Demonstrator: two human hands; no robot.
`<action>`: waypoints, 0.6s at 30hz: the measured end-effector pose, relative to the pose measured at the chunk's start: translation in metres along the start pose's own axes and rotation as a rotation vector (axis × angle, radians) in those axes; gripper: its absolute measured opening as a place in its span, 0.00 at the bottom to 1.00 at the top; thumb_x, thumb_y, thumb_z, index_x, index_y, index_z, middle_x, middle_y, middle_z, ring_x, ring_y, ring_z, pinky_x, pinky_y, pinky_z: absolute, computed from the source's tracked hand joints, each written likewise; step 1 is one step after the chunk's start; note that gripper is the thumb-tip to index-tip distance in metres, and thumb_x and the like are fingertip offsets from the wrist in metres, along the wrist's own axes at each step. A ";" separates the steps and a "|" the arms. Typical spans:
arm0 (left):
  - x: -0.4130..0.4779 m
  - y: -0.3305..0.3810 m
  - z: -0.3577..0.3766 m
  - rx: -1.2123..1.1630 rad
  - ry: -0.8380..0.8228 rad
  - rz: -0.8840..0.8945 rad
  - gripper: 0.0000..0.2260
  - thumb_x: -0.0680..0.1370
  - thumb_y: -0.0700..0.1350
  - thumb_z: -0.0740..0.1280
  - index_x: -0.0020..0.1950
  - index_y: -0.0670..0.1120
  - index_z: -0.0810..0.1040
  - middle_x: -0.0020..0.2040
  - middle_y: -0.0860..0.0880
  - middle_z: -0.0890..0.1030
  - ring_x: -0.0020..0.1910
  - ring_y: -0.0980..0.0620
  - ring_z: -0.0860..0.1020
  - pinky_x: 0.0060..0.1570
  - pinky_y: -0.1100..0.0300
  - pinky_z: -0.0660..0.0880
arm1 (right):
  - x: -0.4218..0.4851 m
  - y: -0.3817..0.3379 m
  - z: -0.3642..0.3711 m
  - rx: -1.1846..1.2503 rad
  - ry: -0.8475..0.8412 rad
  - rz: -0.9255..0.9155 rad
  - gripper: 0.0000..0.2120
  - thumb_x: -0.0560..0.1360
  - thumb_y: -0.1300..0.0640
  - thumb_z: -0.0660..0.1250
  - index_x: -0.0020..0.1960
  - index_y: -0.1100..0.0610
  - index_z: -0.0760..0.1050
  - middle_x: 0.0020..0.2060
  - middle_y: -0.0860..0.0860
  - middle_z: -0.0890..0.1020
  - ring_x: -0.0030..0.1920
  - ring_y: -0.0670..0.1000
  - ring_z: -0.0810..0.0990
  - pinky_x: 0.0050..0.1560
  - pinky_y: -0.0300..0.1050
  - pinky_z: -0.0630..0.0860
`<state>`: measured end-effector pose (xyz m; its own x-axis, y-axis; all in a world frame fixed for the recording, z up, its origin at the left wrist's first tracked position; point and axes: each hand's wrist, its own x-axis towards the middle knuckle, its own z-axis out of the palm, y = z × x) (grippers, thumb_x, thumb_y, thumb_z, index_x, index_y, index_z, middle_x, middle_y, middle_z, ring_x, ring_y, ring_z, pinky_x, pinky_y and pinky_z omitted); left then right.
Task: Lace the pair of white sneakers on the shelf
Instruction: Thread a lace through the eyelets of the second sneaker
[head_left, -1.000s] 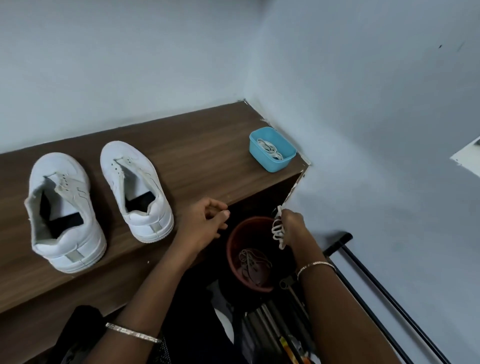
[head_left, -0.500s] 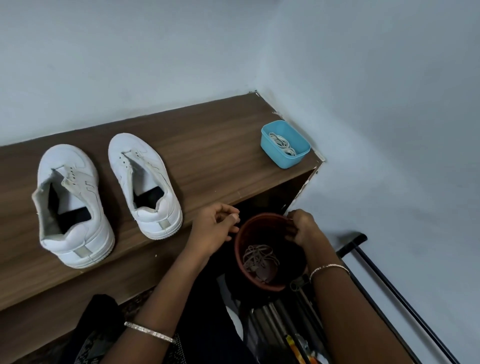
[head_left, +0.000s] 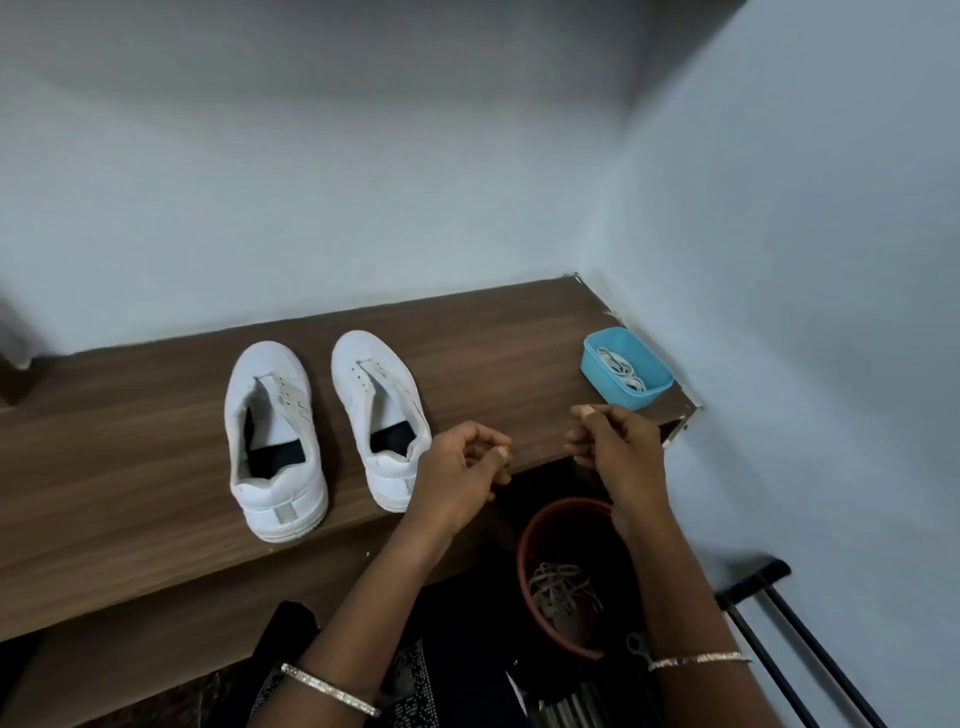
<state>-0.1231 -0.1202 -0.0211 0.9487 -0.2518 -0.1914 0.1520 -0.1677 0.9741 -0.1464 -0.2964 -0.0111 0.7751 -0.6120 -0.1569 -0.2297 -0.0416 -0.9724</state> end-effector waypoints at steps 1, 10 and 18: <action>-0.002 0.005 -0.003 -0.001 0.015 0.016 0.05 0.80 0.39 0.67 0.49 0.47 0.81 0.46 0.46 0.85 0.40 0.51 0.84 0.41 0.57 0.80 | -0.006 -0.006 0.003 -0.008 -0.007 -0.056 0.06 0.80 0.55 0.66 0.51 0.53 0.82 0.38 0.52 0.85 0.41 0.49 0.85 0.44 0.42 0.80; 0.011 0.039 0.006 0.081 0.121 0.179 0.05 0.79 0.40 0.68 0.47 0.48 0.81 0.40 0.49 0.85 0.38 0.53 0.84 0.43 0.56 0.82 | -0.007 -0.032 0.005 -0.213 0.065 -0.427 0.05 0.80 0.55 0.68 0.47 0.54 0.81 0.31 0.48 0.83 0.36 0.43 0.83 0.44 0.28 0.74; 0.092 0.039 0.066 0.488 0.018 0.365 0.11 0.82 0.42 0.62 0.61 0.52 0.79 0.55 0.55 0.82 0.52 0.57 0.79 0.53 0.59 0.77 | 0.075 -0.006 -0.027 -0.658 0.325 -0.415 0.10 0.78 0.55 0.68 0.57 0.57 0.83 0.56 0.54 0.85 0.57 0.53 0.82 0.57 0.50 0.81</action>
<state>-0.0478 -0.2127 -0.0083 0.9208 -0.3597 0.1508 -0.3246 -0.4922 0.8077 -0.1026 -0.3634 -0.0126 0.6874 -0.6381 0.3467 -0.3375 -0.7035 -0.6255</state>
